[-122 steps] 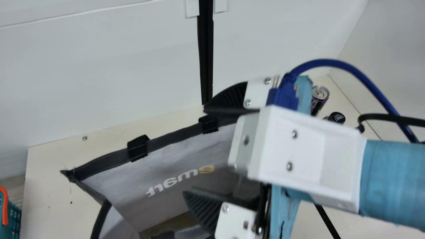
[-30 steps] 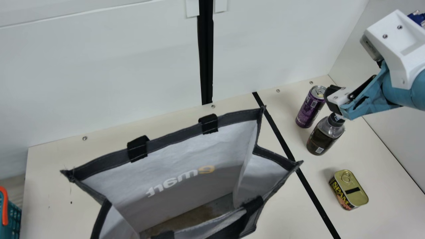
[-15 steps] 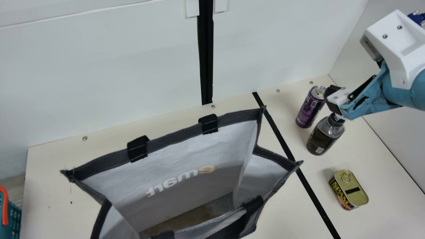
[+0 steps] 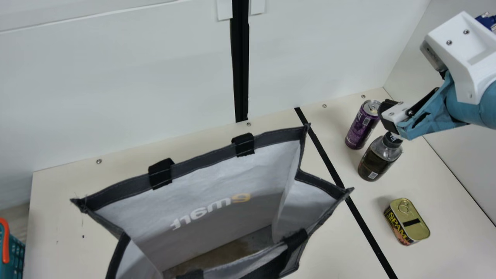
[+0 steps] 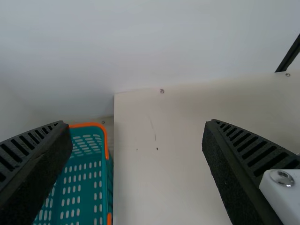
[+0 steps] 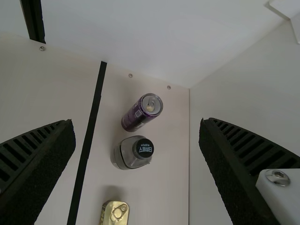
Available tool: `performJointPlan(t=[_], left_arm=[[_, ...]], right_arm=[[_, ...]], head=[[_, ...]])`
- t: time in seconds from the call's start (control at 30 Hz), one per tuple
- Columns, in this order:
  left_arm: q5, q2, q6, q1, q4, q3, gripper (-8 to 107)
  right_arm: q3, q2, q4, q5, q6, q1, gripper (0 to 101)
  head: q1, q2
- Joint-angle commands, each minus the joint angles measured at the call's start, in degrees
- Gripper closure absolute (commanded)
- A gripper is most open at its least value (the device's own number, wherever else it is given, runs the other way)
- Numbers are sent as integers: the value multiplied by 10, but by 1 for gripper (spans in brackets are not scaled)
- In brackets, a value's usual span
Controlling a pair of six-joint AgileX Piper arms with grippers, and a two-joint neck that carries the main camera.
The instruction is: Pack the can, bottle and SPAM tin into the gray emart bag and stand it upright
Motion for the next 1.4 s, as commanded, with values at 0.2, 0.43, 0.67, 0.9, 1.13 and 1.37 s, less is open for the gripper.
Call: performJointPlan(t=[0.2, 0.43, 0.67, 0.9, 1.13, 1.37], left_arm=[[15, 61, -26, -94, 59, -82, 9], [23, 107, -16, -136, 73, -149, 9], [24, 145, 13, -150, 50, -210, 9], [23, 178, 57, -146, -9, -266, 9], [25, 209, 116, -128, -86, -312, 9], [25, 233, 172, -117, -155, -333, 9]], right_arm=[[0, 0, 0, 0, 0, 0, 6], [0, 0, 0, 0, 0, 0, 6], [0, 0, 0, 0, 0, 0, 6], [0, 0, 0, 0, 0, 0, 6], [0, 0, 0, 0, 0, 0, 6], [0, 0, 0, 0, 0, 0, 6]], head=[[-13, 0], [-13, 0], [-13, 0], [-13, 0], [-13, 0], [-13, 0]])
